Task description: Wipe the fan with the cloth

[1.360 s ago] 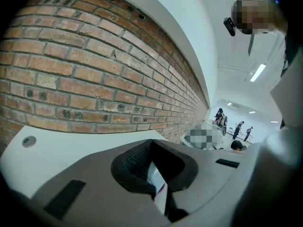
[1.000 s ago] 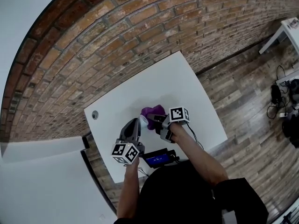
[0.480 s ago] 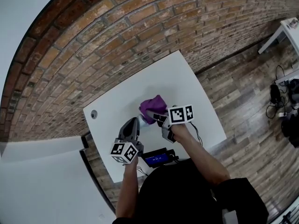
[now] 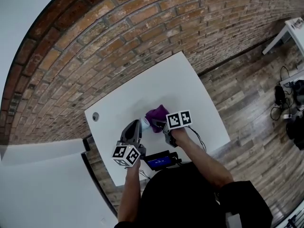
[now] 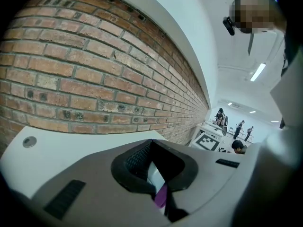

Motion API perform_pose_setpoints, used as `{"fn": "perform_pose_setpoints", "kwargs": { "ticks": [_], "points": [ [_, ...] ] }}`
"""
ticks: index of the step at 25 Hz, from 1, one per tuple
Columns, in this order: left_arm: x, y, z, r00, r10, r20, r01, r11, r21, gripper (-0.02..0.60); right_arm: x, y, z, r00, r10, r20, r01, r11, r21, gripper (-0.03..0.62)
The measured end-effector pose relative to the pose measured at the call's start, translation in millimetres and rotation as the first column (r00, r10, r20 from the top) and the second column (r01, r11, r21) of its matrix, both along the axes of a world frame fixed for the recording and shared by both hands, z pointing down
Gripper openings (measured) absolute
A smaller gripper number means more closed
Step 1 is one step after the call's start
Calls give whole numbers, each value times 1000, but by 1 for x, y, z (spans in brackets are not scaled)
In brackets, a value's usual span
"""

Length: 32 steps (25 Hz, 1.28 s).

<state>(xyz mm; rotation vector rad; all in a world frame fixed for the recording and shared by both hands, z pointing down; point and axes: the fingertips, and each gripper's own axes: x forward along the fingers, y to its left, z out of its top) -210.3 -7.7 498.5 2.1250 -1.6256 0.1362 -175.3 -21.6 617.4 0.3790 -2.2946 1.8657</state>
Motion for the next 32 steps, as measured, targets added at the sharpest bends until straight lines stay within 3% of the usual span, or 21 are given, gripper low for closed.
{"fn": "perform_pose_setpoints", "kwargs": {
  "ticks": [2, 5, 7, 10, 13, 16, 19, 22, 25, 26, 29, 32],
  "points": [
    [1, 1, 0, 1000, 1, -5, -1, 1000, -1, 5, 12, 3, 19, 999, 27, -32, -29, 998, -53, 72],
    [0, -1, 0, 1000, 2, -6, -2, 1000, 3, 5, 21, -13, 1, 977, 167, 134, -140, 972, -190, 72],
    [0, -1, 0, 1000, 1, -4, -1, 1000, 4, 5, 20, -19, -15, 946, 217, 239, -147, 948, -282, 72],
    [1, 0, 1, 1000, 0, -5, 0, 1000, 4, 5, 8, -11, -30, 920, 208, 331, -81, 930, -359, 72],
    [2, 0, 1, 1000, 0, -6, 0, 1000, 4, 5, -2, 0, -23, 935, 176, 308, -59, 934, -354, 72],
    [2, 0, 0, 1000, 1, -3, -1, 1000, 5, 5, -6, 2, 7, 980, 112, 162, -66, 961, -268, 72],
    [1, -1, -1, 1000, -1, -1, 1, 1000, 6, 5, -5, 6, 41, 996, -48, -72, 41, 995, -93, 72],
    [1, 0, 0, 1000, -2, -4, 2, 1000, 5, 5, 1, 8, 52, 938, -202, -282, 231, 970, 74, 72],
    [2, 0, 1, 1000, -1, -7, 1, 1000, 4, 5, 17, -13, 48, 847, -189, -497, 350, 902, 254, 72],
    [2, 0, 1, 1000, 0, -8, 0, 1000, 4, 5, 20, -23, 43, 842, -152, -517, 344, 890, 299, 72],
    [1, 0, 0, 1000, 0, -7, 0, 1000, 5, 5, 4, -45, 15, 913, -87, -400, 242, 902, 357, 72],
    [0, 0, 0, 1000, -5, -8, 5, 1000, 8, 5, -21, -49, 11, 934, -118, -338, 238, 910, 341, 72]
  ]
}}
